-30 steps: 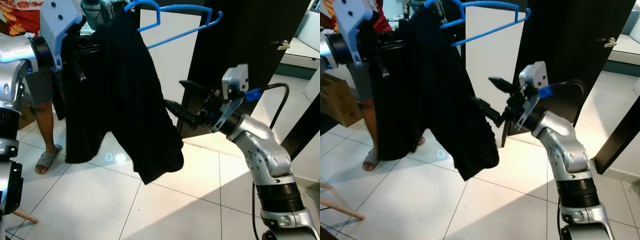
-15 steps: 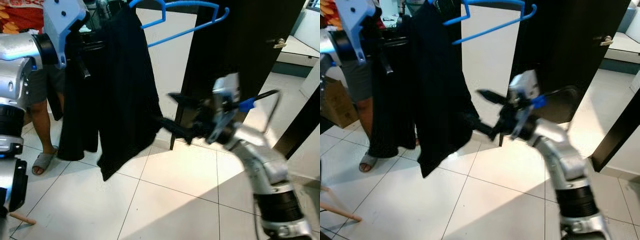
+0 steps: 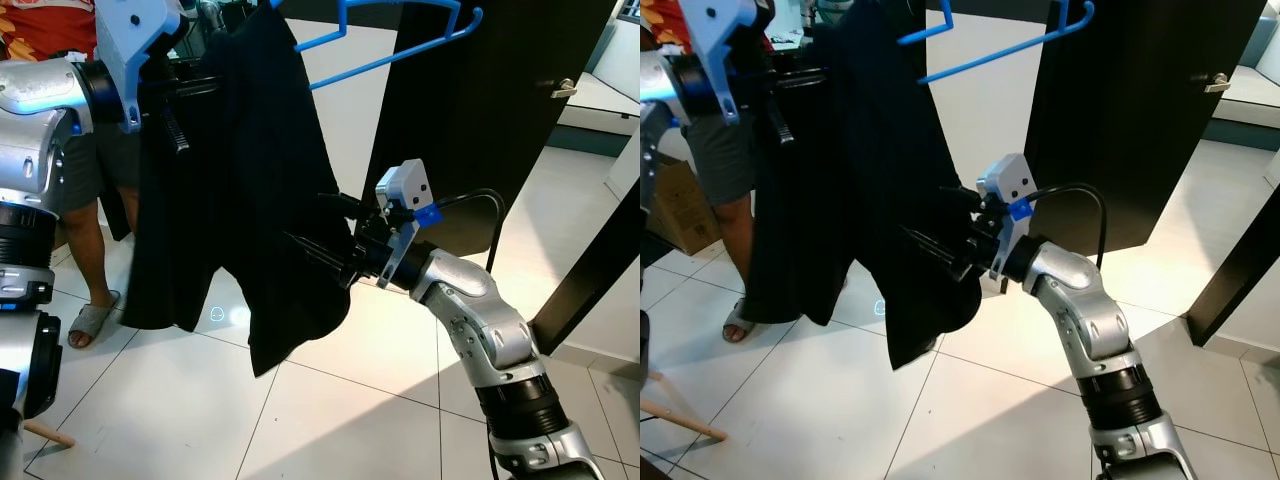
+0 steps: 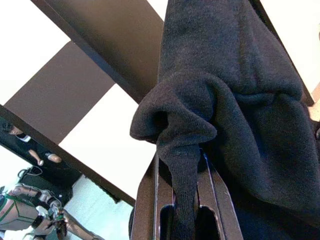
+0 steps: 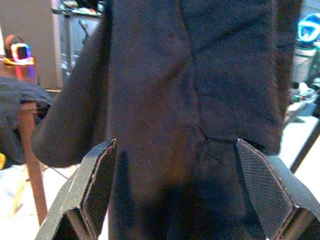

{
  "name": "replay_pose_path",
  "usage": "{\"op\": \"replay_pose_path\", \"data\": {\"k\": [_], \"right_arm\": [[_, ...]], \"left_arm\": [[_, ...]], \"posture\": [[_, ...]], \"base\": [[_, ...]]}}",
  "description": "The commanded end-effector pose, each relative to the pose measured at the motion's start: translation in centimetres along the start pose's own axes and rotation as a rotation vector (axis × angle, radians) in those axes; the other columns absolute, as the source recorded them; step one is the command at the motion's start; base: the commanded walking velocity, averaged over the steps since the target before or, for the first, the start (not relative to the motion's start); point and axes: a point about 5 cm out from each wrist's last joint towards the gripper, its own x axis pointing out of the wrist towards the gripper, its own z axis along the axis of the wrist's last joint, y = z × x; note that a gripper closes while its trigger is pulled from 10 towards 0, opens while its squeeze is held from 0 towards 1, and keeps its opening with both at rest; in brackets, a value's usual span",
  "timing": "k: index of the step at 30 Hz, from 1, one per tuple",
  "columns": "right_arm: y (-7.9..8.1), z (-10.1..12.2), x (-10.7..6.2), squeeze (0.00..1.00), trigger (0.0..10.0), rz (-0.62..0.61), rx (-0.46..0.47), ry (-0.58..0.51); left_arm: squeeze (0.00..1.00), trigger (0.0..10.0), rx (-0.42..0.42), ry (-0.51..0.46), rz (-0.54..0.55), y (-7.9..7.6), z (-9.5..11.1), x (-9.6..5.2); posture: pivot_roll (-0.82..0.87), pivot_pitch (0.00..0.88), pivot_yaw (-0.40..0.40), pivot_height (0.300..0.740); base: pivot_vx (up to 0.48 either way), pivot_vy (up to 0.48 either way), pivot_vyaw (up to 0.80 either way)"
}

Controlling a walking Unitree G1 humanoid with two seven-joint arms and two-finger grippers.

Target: Hang hanger

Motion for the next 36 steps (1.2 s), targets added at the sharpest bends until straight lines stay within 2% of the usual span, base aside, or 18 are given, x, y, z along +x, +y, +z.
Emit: {"op": "replay_pose_path", "data": {"k": [1, 3, 6, 7, 10, 12, 19, 25, 26, 28, 29, 36], "right_arm": [[-0.4, 0.1, -0.2, 0.0, 10.0, -0.019, -0.007, 0.008], [-0.5, 0.8, -1.5, 0.0, 10.0, 0.025, 0.011, -0.011], [-0.4, 1.0, -2.0, 0.0, 10.0, 0.045, 0.018, -0.02], [-0.5, 0.7, -2.8, 0.0, 10.0, 0.063, 0.006, 0.014], [-0.6, 0.2, -3.0, 0.0, 10.0, 0.056, -0.012, 0.048], [-0.6, -0.2, -3.0, 0.0, 10.0, 0.052, -0.02, 0.071], [1.2, -1.4, -1.9, 0.0, 10.0, 0.123, 0.002, 0.109], [1.1, -1.8, -1.6, 0.0, 10.0, 0.11, 0.005, 0.138], [1.0, -1.8, -1.5, 0.0, 2.4, 0.102, 0.006, 0.145], [0.9, -1.8, -1.5, 0.0, 2.4, 0.098, 0.006, 0.149], [1.0, -1.9, -1.5, 0.0, 0.0, 0.111, 0.005, 0.157], [0.5, -2.3, -2.5, 0.0, 0.0, 0.117, -0.014, 0.21]], "left_arm": [[0.0, 10.0, 0.036, -0.051, 0.01, 0.5, 1.3, 0.2], [0.0, 10.0, 0.036, -0.054, 0.006, 0.5, 1.3, 0.3], [0.0, 10.0, 0.036, -0.055, 0.004, 0.4, 1.3, 0.3], [0.0, 10.0, 0.035, -0.06, -0.001, 0.4, 1.4, 0.5], [0.0, 10.0, 0.034, -0.065, -0.005, 0.3, 1.5, 0.5], [0.0, 10.0, 0.035, -0.067, -0.007, 0.3, 1.6, 0.6], [0.0, 10.0, 0.042, -0.078, -0.011, 0.3, 1.9, 0.8], [0.0, 10.0, 0.046, -0.078, -0.011, 0.3, 2.0, 0.8], [0.0, 10.0, 0.047, -0.079, -0.011, 0.3, 2.0, 0.8], [0.0, 10.0, 0.047, -0.079, -0.01, 0.3, 2.0, 0.8], [0.0, 10.0, 0.048, -0.079, -0.009, 0.3, 1.9, 0.8], [0.0, 10.0, 0.054, -0.068, 0.001, 0.6, 1.8, 0.4]], "posture": [[0.01, 0.0, -0.052, 0.74], [0.01, 0.0, -0.051, 0.74], [0.01, 0.0, -0.05, 0.74], [0.0, 0.0, -0.048, 0.74], [0.0, 0.0, -0.048, 0.74], [0.0, 0.0, -0.047, 0.74], [0.01, 0.0, -0.049, 0.74], [0.01, 0.0, -0.051, 0.74], [0.01, 0.0, -0.054, 0.74], [0.01, 0.0, -0.054, 0.74], [0.01, 0.0, -0.057, 0.74], [0.01, 0.0, -0.056, 0.74]], "base": [[0.0, 0.0, 0.0], [0.0, 0.0, 0.0], [0.0, 0.0, 0.0], [0.0, 0.0, 0.0], [0.0, 0.0, 0.0], [0.0, 0.0, 0.0], [0.0, 0.0, 0.0], [0.0, 0.0, 0.0], [0.0, 0.0, 0.0], [0.0, 0.0, 0.0], [0.0, 0.0, 0.0], [0.0, 0.0, 0.0]]}}
